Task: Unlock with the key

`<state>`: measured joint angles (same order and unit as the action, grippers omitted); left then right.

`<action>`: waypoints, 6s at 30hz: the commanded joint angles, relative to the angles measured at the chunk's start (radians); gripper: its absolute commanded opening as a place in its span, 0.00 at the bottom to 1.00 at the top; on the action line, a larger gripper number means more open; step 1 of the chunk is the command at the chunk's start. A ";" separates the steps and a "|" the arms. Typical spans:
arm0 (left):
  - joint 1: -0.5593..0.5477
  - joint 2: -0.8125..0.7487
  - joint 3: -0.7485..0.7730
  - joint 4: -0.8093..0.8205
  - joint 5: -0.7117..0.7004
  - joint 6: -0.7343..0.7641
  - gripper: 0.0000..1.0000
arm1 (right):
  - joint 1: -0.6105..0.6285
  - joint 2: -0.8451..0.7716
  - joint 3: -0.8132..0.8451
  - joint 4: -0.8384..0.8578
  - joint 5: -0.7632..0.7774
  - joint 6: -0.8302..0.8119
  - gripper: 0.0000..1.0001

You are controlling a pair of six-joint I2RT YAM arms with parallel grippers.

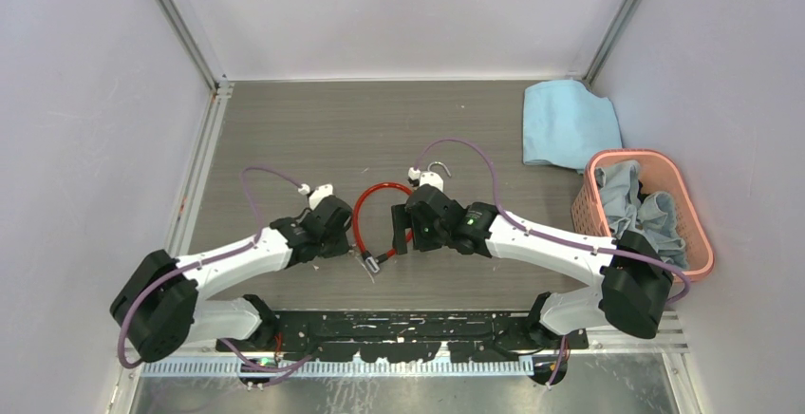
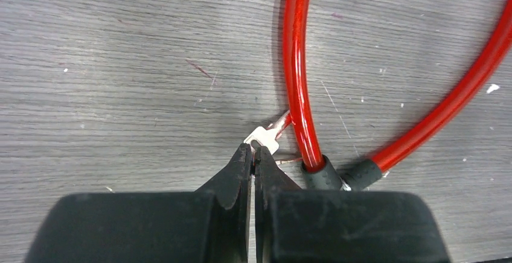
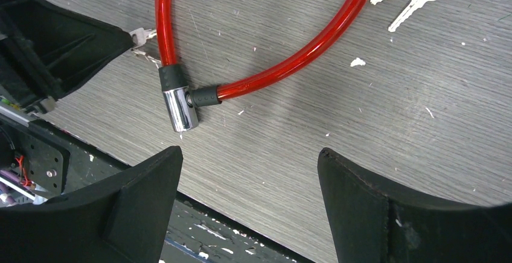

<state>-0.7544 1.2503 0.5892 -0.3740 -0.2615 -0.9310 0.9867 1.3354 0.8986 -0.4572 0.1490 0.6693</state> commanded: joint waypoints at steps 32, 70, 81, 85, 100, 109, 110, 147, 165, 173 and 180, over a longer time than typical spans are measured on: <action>-0.004 -0.559 0.027 0.244 0.570 0.235 0.00 | 0.010 -0.218 -0.096 0.388 -0.406 -0.204 0.82; -0.004 -0.439 0.166 0.351 0.698 0.175 0.00 | 0.009 -0.475 -0.125 0.344 -0.367 -0.266 0.07; -0.003 -0.494 0.185 0.149 0.616 0.304 0.57 | 0.009 -0.433 -0.091 0.246 -0.340 -0.251 0.01; -0.003 -0.516 0.179 0.117 0.648 0.359 0.61 | 0.010 -0.410 -0.062 0.197 -0.348 -0.217 0.01; -0.033 -0.532 -0.053 0.499 0.695 0.456 0.52 | 0.005 -0.261 0.201 -0.365 -0.234 0.139 0.01; -0.119 -0.545 -0.157 0.755 0.654 0.676 0.47 | -0.090 -0.280 0.226 -0.432 -0.507 0.198 0.01; -0.132 -0.534 -0.165 0.787 0.658 0.708 0.46 | -0.109 -0.279 0.232 -0.444 -0.547 0.200 0.01; -0.449 -0.391 -0.228 1.098 0.500 1.310 0.30 | -0.181 -0.239 0.174 -0.329 -0.884 0.395 0.01; -0.528 -0.391 -0.230 1.098 0.409 1.367 0.02 | -0.181 -0.246 0.131 -0.196 -0.873 0.513 0.01; -0.528 -0.446 -0.257 1.072 0.368 1.346 0.00 | -0.219 -0.243 0.165 -0.202 -0.896 0.470 0.55; -0.529 -0.490 -0.235 0.953 0.343 1.291 0.00 | -0.252 -0.236 0.220 -0.258 -0.881 0.332 0.77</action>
<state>-1.2781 0.7887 0.3283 0.5987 0.1024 0.4084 0.7471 1.1007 1.0485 -0.7143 -0.7273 1.1038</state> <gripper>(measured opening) 0.060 0.763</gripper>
